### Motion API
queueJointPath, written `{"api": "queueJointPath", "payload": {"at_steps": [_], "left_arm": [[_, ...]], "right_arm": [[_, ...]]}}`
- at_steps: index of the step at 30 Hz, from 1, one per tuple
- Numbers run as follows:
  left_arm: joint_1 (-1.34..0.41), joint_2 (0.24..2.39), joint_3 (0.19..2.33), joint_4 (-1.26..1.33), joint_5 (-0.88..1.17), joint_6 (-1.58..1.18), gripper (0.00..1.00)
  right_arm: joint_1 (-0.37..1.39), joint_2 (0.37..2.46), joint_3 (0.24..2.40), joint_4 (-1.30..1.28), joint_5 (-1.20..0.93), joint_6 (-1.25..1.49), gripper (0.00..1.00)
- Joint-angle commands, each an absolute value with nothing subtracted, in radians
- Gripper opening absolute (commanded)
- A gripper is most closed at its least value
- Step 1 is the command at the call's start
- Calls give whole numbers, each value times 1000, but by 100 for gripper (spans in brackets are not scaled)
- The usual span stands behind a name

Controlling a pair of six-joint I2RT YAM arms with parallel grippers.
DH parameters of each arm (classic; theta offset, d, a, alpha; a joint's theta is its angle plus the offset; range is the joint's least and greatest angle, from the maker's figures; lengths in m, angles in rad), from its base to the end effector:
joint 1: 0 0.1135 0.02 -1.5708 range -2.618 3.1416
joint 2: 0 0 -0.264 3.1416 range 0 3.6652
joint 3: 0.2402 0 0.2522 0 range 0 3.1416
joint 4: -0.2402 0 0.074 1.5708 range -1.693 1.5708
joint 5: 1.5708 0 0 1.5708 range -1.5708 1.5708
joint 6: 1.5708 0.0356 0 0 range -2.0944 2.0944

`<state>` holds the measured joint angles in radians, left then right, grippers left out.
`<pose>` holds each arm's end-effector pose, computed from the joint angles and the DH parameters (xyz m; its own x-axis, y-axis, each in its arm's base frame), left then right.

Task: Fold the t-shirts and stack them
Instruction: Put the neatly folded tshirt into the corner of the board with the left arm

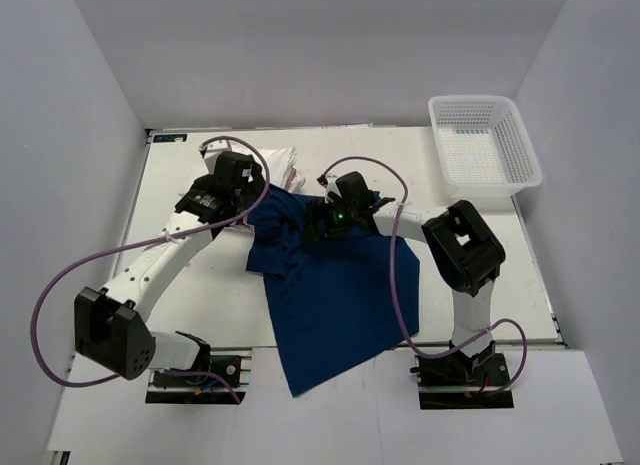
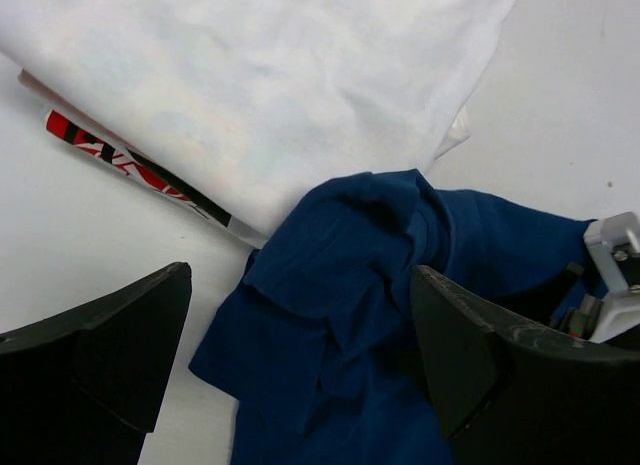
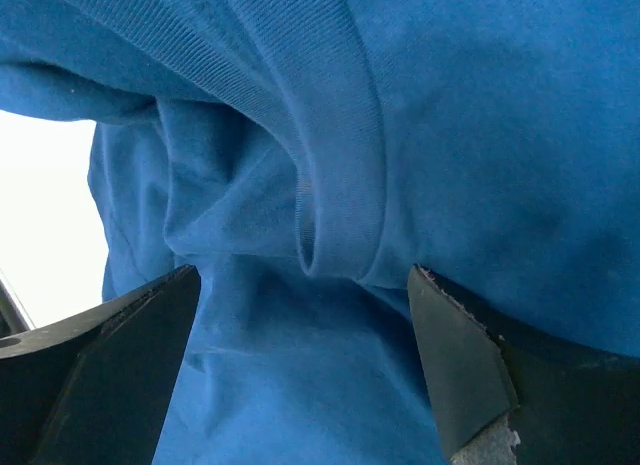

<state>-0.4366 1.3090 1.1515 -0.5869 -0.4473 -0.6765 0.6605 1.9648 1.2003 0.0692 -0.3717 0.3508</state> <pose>0.2612 -0.1049 0.3175 -0.5370 -0.3723 -0.7570 -0.3119 0.9214 -0.2320 0.3253 0.2691 0.1624 -0.7472 -0.1750 -0.6411 -0.5698 0.6653 0.4824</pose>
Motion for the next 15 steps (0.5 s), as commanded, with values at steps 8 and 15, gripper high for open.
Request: {"api": "queueJointPath", "payload": {"at_steps": [8,15], "left_arm": [[-442,1413,1258,-467,-370,-414,100],[-453,1535,1278,-376,-290,-255,100]], "right_arm": [[614,1860,948,-39,-167,468,90],[462,1570,634,-144,-160,566,90]]}}
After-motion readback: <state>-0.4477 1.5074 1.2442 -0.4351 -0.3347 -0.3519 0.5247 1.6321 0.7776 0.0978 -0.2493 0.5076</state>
